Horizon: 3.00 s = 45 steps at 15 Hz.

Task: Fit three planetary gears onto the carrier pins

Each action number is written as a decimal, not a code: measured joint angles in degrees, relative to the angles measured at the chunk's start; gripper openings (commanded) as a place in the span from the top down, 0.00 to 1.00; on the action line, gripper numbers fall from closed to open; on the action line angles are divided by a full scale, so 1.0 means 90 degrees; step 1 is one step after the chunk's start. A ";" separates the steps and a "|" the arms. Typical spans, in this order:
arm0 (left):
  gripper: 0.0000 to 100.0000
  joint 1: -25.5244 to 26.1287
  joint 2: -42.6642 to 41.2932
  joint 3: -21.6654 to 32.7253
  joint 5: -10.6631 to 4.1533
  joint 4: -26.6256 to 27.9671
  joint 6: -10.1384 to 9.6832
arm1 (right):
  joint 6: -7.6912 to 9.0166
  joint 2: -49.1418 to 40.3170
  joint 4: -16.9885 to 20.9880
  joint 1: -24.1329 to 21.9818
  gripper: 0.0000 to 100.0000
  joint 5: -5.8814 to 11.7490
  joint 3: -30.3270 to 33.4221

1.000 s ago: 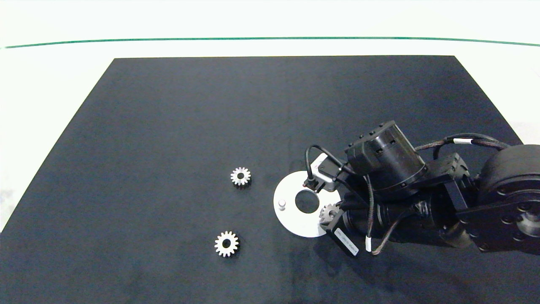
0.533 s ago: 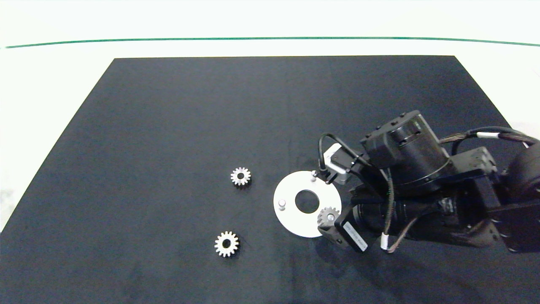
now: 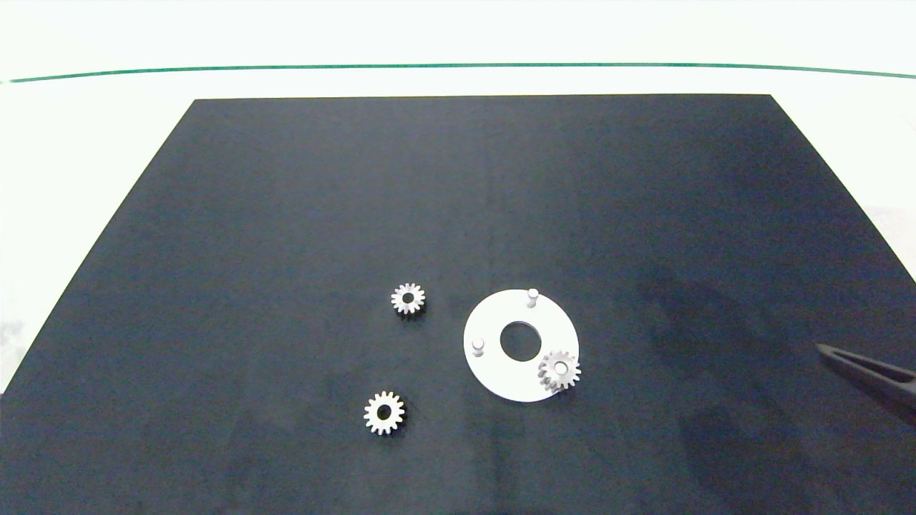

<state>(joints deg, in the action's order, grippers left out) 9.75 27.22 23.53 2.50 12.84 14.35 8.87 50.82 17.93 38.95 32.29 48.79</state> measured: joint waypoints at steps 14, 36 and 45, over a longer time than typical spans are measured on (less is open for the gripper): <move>0.00 0.4009 0.4785 -0.0527 -0.1548 -0.3855 0.0121 | 0.0256 -0.3157 0.0917 -0.2151 0.00 0.0282 -0.0555; 0.14 0.3757 0.6861 0.0366 -0.1811 -0.4757 0.0089 | 0.0302 -0.3232 0.0947 -0.2135 0.00 0.0188 -0.0236; 0.32 0.3755 0.6894 0.0490 -0.1811 -0.4746 0.0068 | 0.0302 -0.3189 0.0944 -0.2123 0.00 0.0169 -0.0236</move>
<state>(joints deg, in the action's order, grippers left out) 43.54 89.27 27.94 -13.80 -29.88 14.96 11.59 22.13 26.43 19.85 33.82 46.67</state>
